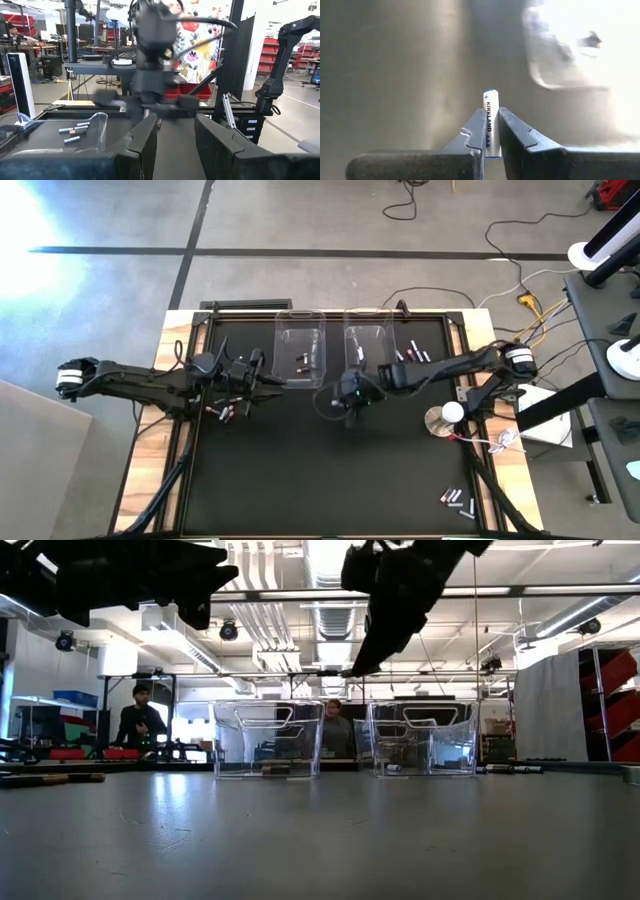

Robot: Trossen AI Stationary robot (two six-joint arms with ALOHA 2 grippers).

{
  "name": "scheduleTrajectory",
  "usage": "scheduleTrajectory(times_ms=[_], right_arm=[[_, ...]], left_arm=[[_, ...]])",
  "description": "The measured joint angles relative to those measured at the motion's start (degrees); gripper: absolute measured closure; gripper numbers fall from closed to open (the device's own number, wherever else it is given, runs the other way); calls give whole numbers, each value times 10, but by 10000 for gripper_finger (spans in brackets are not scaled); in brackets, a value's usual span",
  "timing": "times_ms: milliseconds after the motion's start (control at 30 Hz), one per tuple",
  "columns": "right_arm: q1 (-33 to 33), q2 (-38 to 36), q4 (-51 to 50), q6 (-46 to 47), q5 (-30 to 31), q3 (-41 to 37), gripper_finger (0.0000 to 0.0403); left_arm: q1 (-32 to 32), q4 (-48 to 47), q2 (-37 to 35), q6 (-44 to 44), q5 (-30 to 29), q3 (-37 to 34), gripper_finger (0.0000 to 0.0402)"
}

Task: Sort batteries
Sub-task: Put the white battery into the right transparent bin

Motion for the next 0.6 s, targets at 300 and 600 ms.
scheduleTrajectory(times_ms=[300,600], right_arm=[[-120,4,-168,8,16,84,375],[-273,2,-214,30,17,72,375]], left_arm=[[0,-10,0,0,0,0,290],[0,-18,0,8,0,0,290]])
